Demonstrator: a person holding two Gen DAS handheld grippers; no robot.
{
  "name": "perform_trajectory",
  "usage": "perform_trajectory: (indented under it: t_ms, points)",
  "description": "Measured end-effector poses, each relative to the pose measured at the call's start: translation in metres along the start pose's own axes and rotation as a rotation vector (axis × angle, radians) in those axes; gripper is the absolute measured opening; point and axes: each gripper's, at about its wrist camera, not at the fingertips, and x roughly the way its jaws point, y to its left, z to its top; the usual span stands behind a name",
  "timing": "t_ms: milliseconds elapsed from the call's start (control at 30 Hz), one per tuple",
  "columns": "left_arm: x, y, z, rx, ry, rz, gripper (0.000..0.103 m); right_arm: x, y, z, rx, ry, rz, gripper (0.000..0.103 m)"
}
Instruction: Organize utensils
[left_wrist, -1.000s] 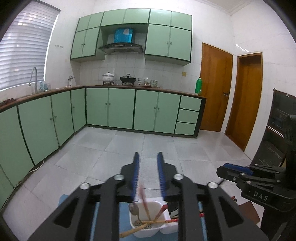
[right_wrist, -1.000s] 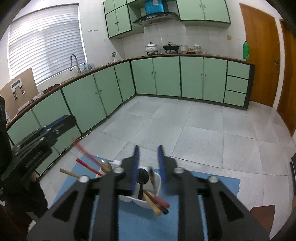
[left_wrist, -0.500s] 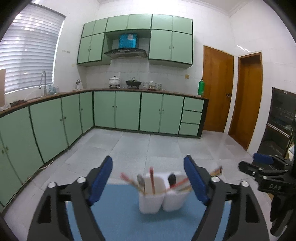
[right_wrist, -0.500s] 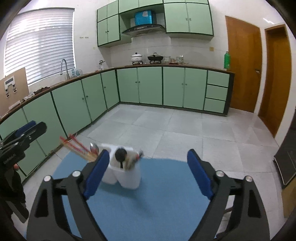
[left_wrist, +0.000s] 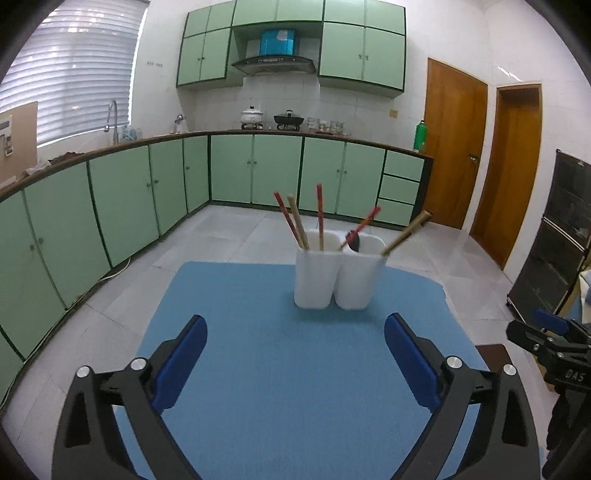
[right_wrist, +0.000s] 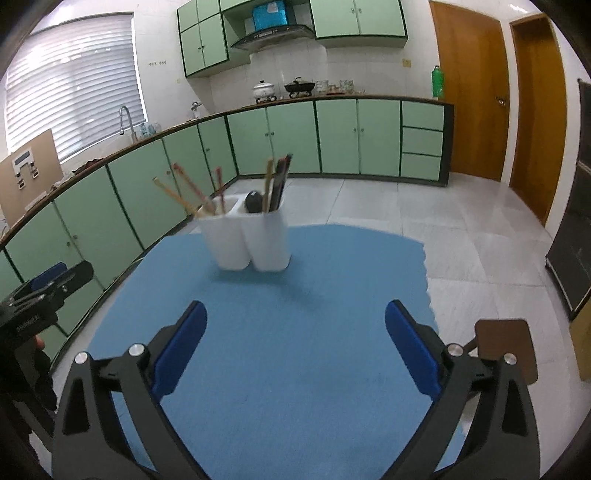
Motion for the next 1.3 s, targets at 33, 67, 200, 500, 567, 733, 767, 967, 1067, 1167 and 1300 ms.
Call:
perform_trajectory:
  t_ms: [33,67,200,500,567,733,767,967,1067,1167,1300]
  points:
    - [-0.004,-0.001,-0.001,0.004,0.002,0.0,0.096,-0.005,0.003,-0.005,0.003,0.004,0.008,0.095]
    - [-0.01,-0.002,-0.005,0.01,0.004,0.003,0.096,-0.009,0.006,-0.009,0.004,0.008,0.012,0.095]
    - [-0.03,-0.008,-0.009,0.027,0.005,0.002,0.097,-0.027,0.016,-0.015,0.011,0.011,0.032,0.095]
    - [-0.075,-0.016,0.004,0.043,-0.055,0.057,0.097,-0.074,0.037,0.004,-0.047,-0.055,0.001,0.095]
    - [-0.085,-0.018,0.008,0.051,-0.071,0.052,0.097,-0.082,0.04,0.007,-0.052,-0.068,0.008,0.095]
    - [-0.101,-0.021,0.016,0.059,-0.106,0.052,0.097,-0.099,0.046,0.013,-0.069,-0.1,0.023,0.095]
    - [-0.104,-0.022,0.017,0.062,-0.112,0.056,0.097,-0.101,0.047,0.013,-0.071,-0.103,0.026,0.095]
    - [-0.121,-0.024,0.016,0.065,-0.133,0.053,0.097,-0.112,0.05,0.017,-0.077,-0.124,0.046,0.095]
    - [-0.124,-0.024,0.017,0.065,-0.14,0.054,0.097,-0.116,0.051,0.018,-0.081,-0.13,0.052,0.095]
    - [-0.128,-0.025,0.016,0.064,-0.145,0.05,0.097,-0.117,0.053,0.017,-0.09,-0.132,0.051,0.095]
    - [-0.128,-0.028,0.016,0.07,-0.152,0.048,0.097,-0.118,0.055,0.017,-0.095,-0.135,0.055,0.095]
